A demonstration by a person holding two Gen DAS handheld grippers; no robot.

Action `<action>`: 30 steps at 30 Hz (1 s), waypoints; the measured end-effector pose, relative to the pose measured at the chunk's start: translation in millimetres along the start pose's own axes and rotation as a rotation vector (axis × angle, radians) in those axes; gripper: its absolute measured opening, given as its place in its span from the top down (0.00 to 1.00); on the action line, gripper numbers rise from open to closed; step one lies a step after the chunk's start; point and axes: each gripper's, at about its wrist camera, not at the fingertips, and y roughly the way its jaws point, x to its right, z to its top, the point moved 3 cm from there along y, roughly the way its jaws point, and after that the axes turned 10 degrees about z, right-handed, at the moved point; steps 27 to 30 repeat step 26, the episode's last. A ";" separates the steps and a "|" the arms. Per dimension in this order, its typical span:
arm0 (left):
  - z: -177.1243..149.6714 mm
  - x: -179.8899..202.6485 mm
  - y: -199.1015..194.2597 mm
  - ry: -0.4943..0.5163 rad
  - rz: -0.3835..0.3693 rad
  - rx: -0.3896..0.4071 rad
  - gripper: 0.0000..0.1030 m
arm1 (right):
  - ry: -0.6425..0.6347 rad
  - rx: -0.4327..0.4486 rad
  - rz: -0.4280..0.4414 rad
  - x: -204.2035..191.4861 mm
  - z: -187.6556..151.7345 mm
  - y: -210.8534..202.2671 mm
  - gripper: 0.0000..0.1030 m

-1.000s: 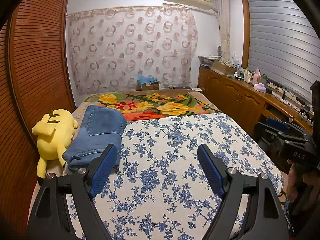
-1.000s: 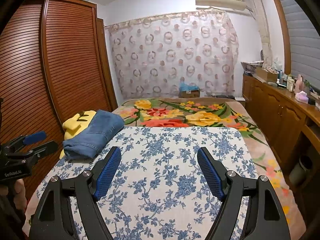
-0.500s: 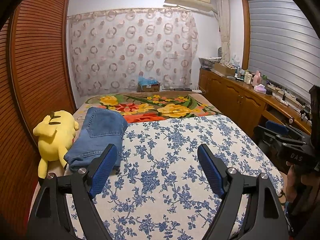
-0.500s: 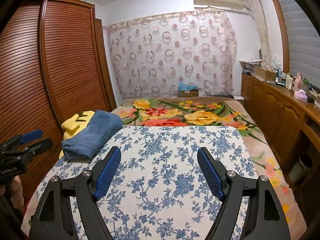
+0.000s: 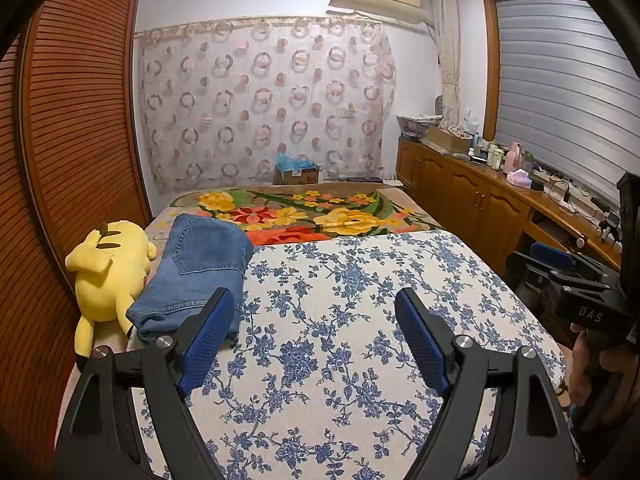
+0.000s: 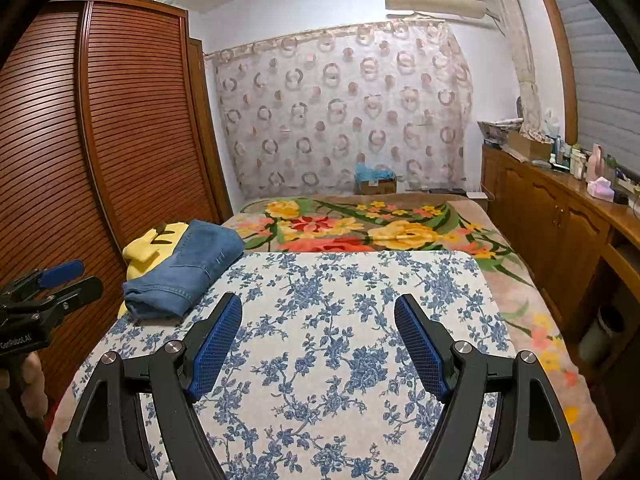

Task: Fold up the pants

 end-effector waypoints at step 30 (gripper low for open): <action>-1.4 -1.2 -0.5 -0.001 -0.001 0.002 0.19 | -0.004 0.006 -0.001 -0.8 1.0 1.3 0.22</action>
